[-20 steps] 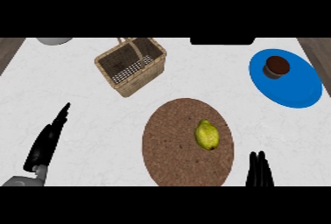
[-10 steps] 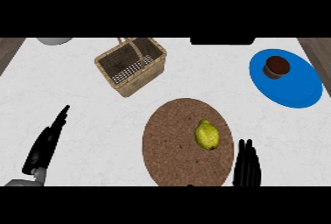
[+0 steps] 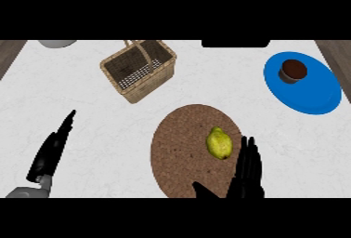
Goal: Pick the pear from the placemat and place it in the basket
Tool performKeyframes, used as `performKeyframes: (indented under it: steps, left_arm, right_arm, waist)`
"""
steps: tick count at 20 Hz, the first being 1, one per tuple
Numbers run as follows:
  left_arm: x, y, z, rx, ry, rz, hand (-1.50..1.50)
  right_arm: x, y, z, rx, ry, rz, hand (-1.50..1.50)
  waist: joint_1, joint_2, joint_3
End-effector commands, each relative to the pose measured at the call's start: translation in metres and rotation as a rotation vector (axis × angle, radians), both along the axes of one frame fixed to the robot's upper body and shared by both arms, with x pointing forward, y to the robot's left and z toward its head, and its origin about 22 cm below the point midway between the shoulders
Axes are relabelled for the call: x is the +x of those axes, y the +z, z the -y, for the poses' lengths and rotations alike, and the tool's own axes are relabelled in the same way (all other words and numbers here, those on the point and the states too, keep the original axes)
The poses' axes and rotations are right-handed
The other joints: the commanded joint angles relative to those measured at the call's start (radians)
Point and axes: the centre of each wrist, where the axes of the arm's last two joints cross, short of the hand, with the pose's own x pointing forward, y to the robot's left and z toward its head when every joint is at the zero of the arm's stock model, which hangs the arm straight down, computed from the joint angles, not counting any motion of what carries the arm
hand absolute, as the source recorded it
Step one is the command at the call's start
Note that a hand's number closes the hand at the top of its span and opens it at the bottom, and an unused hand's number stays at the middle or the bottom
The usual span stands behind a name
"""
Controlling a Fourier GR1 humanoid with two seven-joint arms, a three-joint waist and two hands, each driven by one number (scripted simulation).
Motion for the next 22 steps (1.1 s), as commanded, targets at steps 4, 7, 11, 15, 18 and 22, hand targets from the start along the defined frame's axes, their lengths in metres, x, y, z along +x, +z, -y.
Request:
performKeyframes:
  steps: [4, 7, 11, 15, 18, 22]
  left_arm:
    - [0.012, 0.005, -0.005, 0.004, 0.008, -0.002, 0.00]
    - [0.018, 0.010, -0.008, -0.013, -0.002, -0.001, 0.00]
    - [-0.017, 0.009, -0.006, 0.016, 0.005, 0.002, 0.00]
    - [-0.003, 0.006, -0.004, 0.008, 0.007, 0.006, 0.00]
    - [0.005, 0.002, 0.007, -0.012, -0.002, 0.003, 0.00]
    - [-0.005, 0.007, -0.012, 0.007, 0.002, -0.009, 0.00]
  right_arm:
    - [0.025, -0.032, -0.007, 0.061, -0.076, 0.001, -1.50]
    - [0.023, -0.026, -0.001, 0.042, -0.075, -0.037, -1.50]
    - [0.030, -0.036, 0.003, 0.055, -0.109, -0.077, -1.50]
    - [0.052, -0.040, 0.011, 0.071, -0.126, -0.071, -1.50]
    - [0.035, -0.050, 0.011, 0.068, -0.109, -0.062, -1.50]
    - [0.061, -0.053, 0.006, 0.068, -0.077, -0.061, -1.50]
  waist:
    - [-0.001, 0.001, 0.000]
    - [-0.004, 0.000, 0.000]
    - [0.005, -0.001, 0.000]
    - [0.003, 0.000, 0.000]
    - [-0.001, -0.001, 0.000]
    - [0.004, 0.000, 0.000]
